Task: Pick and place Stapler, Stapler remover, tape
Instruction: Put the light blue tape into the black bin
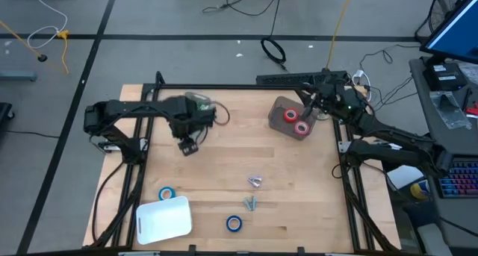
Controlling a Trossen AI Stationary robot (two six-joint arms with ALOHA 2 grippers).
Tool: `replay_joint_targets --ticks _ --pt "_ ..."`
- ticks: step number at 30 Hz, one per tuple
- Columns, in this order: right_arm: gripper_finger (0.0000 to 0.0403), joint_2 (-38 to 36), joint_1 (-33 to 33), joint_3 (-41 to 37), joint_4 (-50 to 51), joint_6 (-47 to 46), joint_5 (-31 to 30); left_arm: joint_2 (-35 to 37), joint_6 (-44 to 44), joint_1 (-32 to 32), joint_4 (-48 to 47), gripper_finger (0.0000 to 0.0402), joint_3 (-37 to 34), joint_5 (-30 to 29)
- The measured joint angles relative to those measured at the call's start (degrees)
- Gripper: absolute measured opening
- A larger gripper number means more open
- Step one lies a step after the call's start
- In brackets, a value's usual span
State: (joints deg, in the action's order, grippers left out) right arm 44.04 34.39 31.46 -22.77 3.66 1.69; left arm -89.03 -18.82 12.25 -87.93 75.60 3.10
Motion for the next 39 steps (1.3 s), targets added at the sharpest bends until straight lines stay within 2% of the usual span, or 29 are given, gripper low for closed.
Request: replay_joint_targets --ticks 3,7,11,15,20,27,33,39 --pt "0.0097 -0.6 0.0 0.0 -0.1 0.0 0.0 0.0 2.0 -3.6 1.2 0.0234 -4.4 1.3" --pt "0.0102 -1.2 0.0 0.0 -0.1 0.0 0.0 1.7 1.9 -7.6 1.5 0.0234 -12.1 8.0" --pt "0.0102 -1.4 0.0 0.0 -0.2 0.0 -0.1 6.1 -3.3 -11.8 5.6 0.0234 -19.1 15.8" --pt "0.0103 -1.4 0.0 0.0 -0.3 -0.4 -0.1 11.6 -9.8 -15.6 10.9 0.0234 -22.5 19.7" --pt "0.0103 -1.4 0.0 0.0 -0.6 -1.9 -0.1 15.1 -12.8 -20.4 15.2 0.0234 -24.1 20.9" --pt "0.0102 -1.4 0.0 0.0 -0.7 -1.8 -0.1 15.2 -14.0 -26.5 23.7 0.0234 -29.4 20.9" --pt "0.0103 -1.4 0.0 0.0 -0.8 -1.6 -0.1 15.2 -17.5 -29.8 25.3 0.0234 -33.4 20.9" --pt "0.0103 -1.4 0.0 0.0 -0.9 -1.5 -0.1 15.1 -16.7 -32.6 32.4 0.0234 -35.2 20.8"
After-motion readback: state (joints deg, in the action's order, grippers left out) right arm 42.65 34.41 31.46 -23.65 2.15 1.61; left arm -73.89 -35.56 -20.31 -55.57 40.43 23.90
